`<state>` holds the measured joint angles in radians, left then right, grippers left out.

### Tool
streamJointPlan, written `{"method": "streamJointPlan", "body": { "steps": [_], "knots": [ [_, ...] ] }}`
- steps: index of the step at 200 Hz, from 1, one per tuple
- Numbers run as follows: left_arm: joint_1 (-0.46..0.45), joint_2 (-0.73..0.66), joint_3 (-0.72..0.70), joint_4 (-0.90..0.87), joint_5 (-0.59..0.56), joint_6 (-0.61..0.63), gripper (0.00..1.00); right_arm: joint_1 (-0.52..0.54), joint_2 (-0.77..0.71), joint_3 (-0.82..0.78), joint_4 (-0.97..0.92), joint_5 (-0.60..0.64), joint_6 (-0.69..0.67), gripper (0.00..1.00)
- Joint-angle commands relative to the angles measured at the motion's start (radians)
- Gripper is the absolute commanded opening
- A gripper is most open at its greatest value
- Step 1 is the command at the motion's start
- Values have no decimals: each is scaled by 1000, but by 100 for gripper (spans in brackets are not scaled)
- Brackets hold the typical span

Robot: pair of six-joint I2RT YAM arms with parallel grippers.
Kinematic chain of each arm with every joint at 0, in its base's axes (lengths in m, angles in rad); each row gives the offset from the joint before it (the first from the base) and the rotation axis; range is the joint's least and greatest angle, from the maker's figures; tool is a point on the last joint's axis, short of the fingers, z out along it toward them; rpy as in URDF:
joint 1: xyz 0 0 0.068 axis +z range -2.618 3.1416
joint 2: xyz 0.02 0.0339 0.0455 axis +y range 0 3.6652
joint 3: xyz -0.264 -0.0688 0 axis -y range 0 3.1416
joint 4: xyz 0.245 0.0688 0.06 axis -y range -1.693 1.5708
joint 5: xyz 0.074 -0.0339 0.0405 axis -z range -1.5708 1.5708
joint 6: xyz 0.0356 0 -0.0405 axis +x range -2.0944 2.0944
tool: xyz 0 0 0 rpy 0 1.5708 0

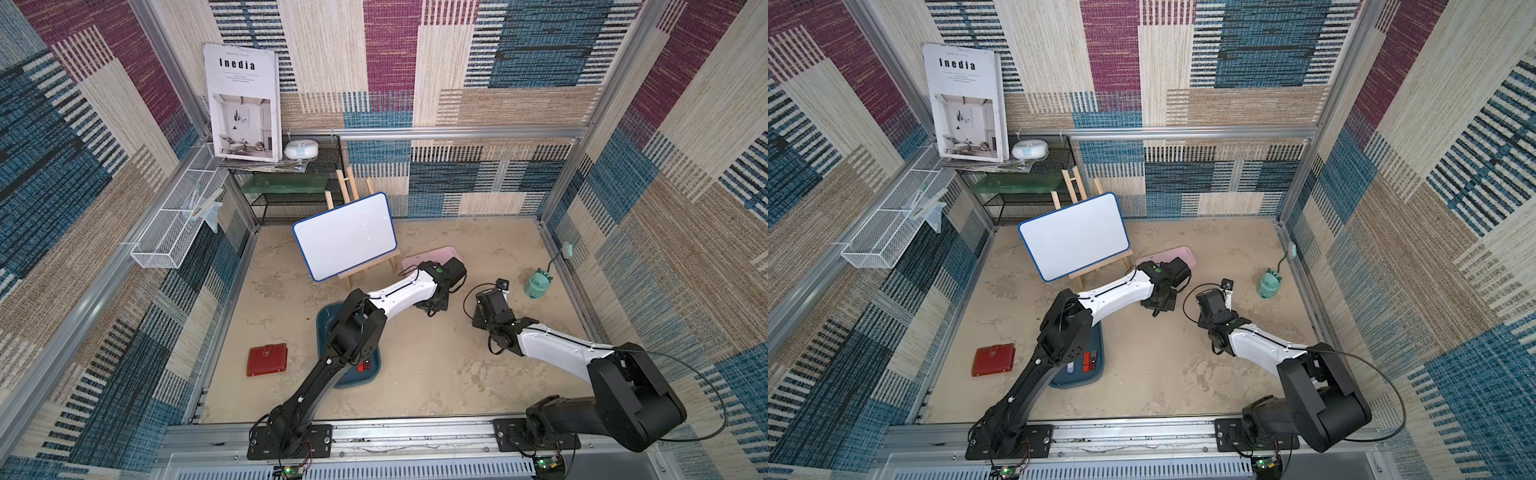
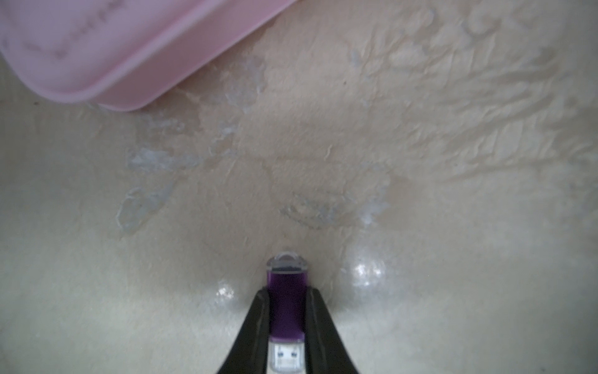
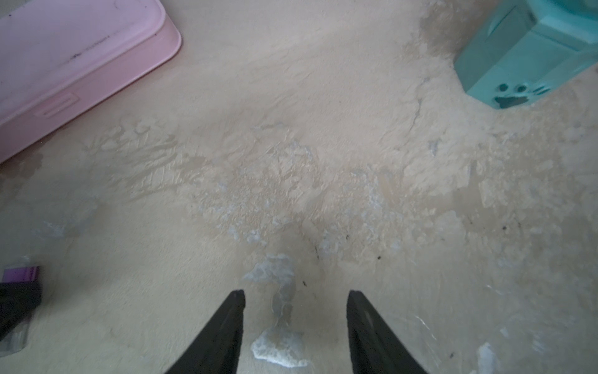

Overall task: Put the usb flash drive into the storage box
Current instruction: Pick up the USB flash from the center of the board.

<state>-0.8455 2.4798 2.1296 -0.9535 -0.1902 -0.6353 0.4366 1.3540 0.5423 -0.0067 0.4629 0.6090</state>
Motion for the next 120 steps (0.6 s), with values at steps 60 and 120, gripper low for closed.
{"method": "streamJointPlan", "body": {
  "steps": [60,120],
  "knots": [
    [-17,-10,14,-140,3,67,8,1,2,10,-2,-1,-5,56],
    [-45,-138,18,-140,-12,69,6,0,2,11,-3,-4,-5,56]
  ]
}}
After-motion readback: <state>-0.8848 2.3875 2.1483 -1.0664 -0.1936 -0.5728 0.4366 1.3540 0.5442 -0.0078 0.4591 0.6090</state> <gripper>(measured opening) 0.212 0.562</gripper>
